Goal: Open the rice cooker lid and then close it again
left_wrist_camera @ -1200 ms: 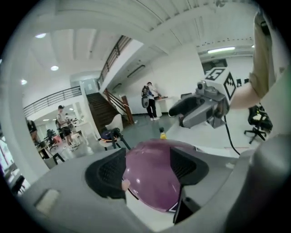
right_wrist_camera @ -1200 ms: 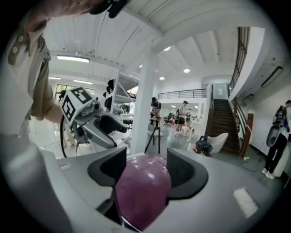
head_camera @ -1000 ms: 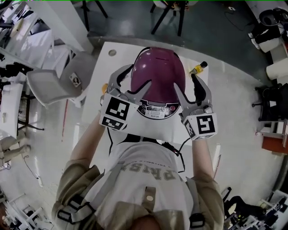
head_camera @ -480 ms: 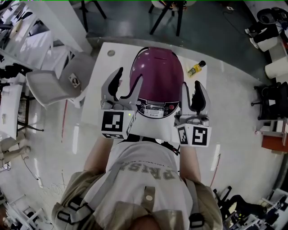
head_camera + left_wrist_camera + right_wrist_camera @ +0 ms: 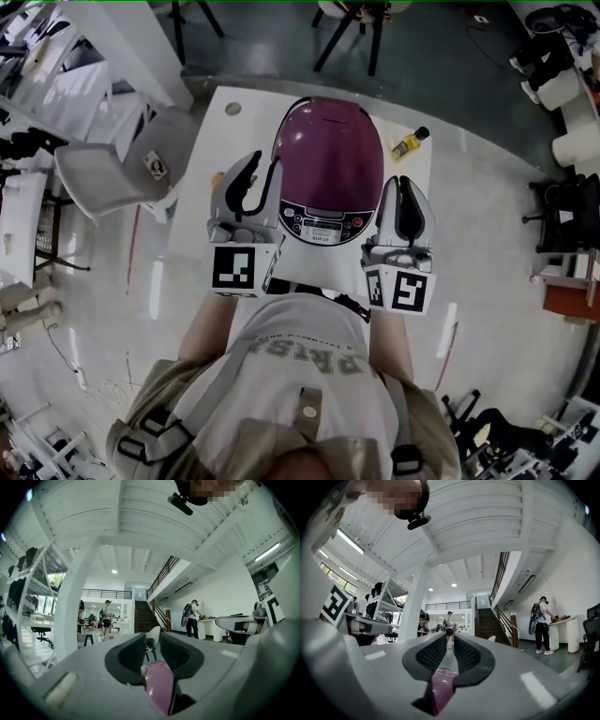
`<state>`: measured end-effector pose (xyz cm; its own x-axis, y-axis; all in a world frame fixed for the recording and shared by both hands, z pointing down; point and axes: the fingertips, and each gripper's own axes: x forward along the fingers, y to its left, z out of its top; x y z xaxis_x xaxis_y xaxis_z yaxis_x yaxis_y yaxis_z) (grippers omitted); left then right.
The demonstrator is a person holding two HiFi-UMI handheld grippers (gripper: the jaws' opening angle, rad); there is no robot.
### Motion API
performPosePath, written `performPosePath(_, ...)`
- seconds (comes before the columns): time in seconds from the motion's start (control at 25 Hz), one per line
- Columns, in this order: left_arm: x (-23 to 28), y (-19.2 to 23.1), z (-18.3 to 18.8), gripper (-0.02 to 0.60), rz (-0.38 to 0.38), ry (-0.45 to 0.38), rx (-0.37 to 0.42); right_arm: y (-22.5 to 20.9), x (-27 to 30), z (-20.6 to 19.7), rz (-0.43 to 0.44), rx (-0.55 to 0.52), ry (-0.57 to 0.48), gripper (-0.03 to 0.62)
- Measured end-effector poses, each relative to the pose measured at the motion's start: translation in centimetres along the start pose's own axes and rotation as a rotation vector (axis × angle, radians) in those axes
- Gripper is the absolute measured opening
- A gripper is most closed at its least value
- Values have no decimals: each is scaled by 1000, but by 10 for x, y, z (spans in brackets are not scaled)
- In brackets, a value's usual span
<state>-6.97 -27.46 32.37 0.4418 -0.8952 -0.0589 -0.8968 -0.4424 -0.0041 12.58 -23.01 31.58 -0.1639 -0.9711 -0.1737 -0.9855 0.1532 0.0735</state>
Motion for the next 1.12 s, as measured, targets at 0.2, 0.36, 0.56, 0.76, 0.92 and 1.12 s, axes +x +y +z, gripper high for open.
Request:
performPosePath(0.2,-5,9,7,53,71,-41,29,4,-2,2,-3,-17,-11,8)
performPosePath(0.36,-5,11,12,11,83,-71,33,4,-1,5,-7,-21,-23,3)
performPosePath(0.56,-5,6,19,9,61,-101,63,5,-2,7,-9,-29,-36,3)
performPosePath(0.76,-3,6,22,9,60,-119,85,7,0,10,-6,-40,-52,2)
performPosePath(0.92,-3,2,24,9,50,-129,98,11,3,9,-9,-74,-47,2)
performPosePath(1.12,-3,-2,23,9,37,-126,113,12,7,9,-28,-133,-33,0)
